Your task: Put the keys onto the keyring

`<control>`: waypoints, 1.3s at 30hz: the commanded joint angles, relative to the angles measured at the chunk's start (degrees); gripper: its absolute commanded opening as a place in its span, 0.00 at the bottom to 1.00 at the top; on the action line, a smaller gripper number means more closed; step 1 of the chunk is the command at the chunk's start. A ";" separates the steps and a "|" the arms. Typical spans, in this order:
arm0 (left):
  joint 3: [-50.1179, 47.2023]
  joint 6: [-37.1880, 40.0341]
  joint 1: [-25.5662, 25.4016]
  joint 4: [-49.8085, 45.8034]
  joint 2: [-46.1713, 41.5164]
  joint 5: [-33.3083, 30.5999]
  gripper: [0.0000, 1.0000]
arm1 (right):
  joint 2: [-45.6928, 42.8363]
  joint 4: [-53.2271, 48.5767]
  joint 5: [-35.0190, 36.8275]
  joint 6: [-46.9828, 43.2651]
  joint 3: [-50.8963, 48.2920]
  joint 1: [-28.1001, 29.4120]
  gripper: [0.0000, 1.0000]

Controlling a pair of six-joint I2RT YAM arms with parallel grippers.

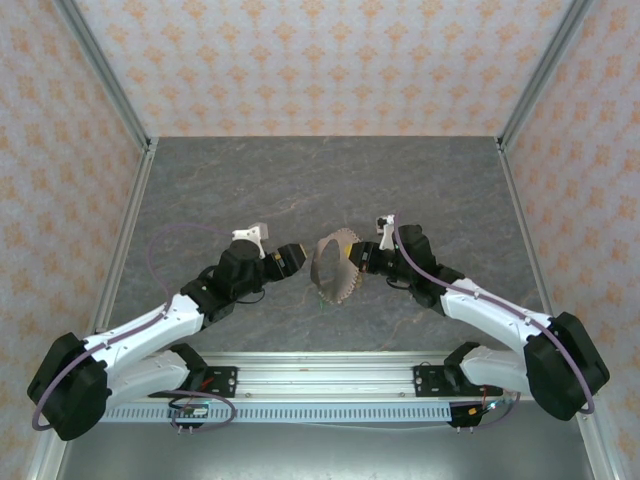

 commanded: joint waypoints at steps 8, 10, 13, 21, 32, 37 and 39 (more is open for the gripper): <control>1.24 1.91 0.72 0.50 0.45 2.00 0.81 | -1.44 3.02 0.85 1.13 2.30 -0.20 0.11; 1.28 1.61 0.96 2.18 0.82 4.12 0.81 | -1.66 3.02 0.70 1.29 2.22 -0.24 0.10; 1.37 1.13 1.47 4.15 1.37 6.58 0.81 | -1.88 3.28 0.86 1.56 1.89 -0.17 0.10; 2.77 -0.59 2.94 7.74 5.24 12.03 0.83 | -2.49 3.90 0.73 1.74 1.78 -0.25 0.07; 3.00 -0.63 2.95 10.02 8.01 14.41 0.84 | -4.60 7.07 0.23 3.88 0.20 -0.20 0.04; 4.59 0.40 2.96 11.13 10.19 17.88 0.82 | -5.00 9.32 -2.02 5.68 0.60 -0.19 0.04; 5.09 0.25 3.00 13.18 11.23 20.32 0.78 | -5.05 9.68 -2.79 5.96 0.73 -0.21 0.04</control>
